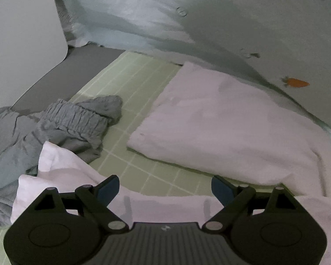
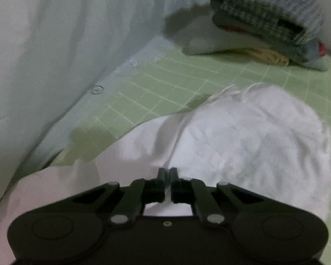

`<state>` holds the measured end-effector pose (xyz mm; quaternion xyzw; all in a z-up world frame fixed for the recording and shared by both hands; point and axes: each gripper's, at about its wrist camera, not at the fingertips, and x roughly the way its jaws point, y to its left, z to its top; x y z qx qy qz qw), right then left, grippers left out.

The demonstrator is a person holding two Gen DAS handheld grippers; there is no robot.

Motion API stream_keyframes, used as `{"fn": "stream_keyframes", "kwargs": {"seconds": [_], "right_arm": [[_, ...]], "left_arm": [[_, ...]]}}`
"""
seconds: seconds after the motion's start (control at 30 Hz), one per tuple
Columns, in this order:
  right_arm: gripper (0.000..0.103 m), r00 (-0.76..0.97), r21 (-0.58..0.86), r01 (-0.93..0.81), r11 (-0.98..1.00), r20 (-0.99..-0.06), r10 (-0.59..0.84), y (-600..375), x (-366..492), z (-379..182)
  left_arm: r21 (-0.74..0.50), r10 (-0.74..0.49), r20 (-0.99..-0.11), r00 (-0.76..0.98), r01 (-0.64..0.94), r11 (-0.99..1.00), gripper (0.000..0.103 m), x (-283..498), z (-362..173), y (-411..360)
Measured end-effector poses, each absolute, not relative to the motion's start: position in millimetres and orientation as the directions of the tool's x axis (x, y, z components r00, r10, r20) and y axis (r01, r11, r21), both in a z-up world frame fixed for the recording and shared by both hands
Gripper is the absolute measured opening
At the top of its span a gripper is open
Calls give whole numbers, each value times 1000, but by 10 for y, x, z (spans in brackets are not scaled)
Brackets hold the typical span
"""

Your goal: Fold clothes

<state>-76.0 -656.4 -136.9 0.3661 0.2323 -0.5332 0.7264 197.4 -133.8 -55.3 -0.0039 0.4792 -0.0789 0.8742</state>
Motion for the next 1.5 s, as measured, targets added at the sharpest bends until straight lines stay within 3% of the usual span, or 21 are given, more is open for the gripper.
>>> {"fn": "stream_keyframes", "kwargs": {"seconds": [0.23, 0.47, 0.57, 0.7, 0.77, 0.9, 0.93, 0.97, 1.07, 1.3, 1.4, 1.43, 1.5], "right_arm": [[2, 371, 269, 928, 256, -633, -680, -5639, -1728, -885], [2, 278, 182, 959, 218, -756, -592, -4994, -2674, -1251], [4, 312, 238, 949, 206, -801, -511, -4929, -2916, -1441], [12, 395, 313, 918, 244, -778, -489, -4954, -3112, -1431], [38, 413, 349, 911, 221, -773, -481, -5036, -3234, -1454], [71, 484, 476, 868, 145, -741, -466, -5229, -3503, -1516], [84, 506, 505, 852, 139, -724, -469, -5295, -3576, -1534], [93, 523, 527, 839, 137, -708, -475, -5361, -3628, -1558], [103, 572, 579, 803, 143, -681, -457, -5564, -3692, -1715], [103, 604, 598, 778, 192, -629, -489, -5953, -3699, -1955], [103, 640, 593, 764, 255, -645, -418, -6153, -3667, -1940], [99, 640, 581, 767, 271, -664, -387, -6219, -3653, -1916], [65, 626, 552, 780, 295, -687, -368, -6316, -3673, -1876]], "left_arm": [[-118, -189, -801, 568, 161, 980, 91, 1434, -288, -1114], [-138, -206, -813, 545, 164, 977, 91, 858, -305, -910], [-141, -210, -826, 524, 170, 975, 91, 618, -357, -888], [-136, -214, -831, 513, 186, 973, 91, 279, -363, -977], [-137, -215, -831, 513, 185, 973, 91, 119, -338, -1033], [-149, -220, -825, 520, 176, 973, 91, -254, -250, -1144], [-144, -217, -824, 523, 177, 974, 91, -357, -239, -1183], [-138, -210, -824, 527, 173, 975, 91, -444, -236, -1218], [-122, -181, -836, 518, 148, 982, 91, -713, -268, -1311], [-77, -131, -842, 524, 123, 989, 91, -1297, -242, -1487], [-66, -112, -847, 519, 105, 992, 91, -1475, -264, -1539], [-67, -108, -850, 516, 97, 993, 91, -1528, -276, -1558], [-71, -104, -855, 508, 85, 994, 91, -1609, -299, -1596]]}}
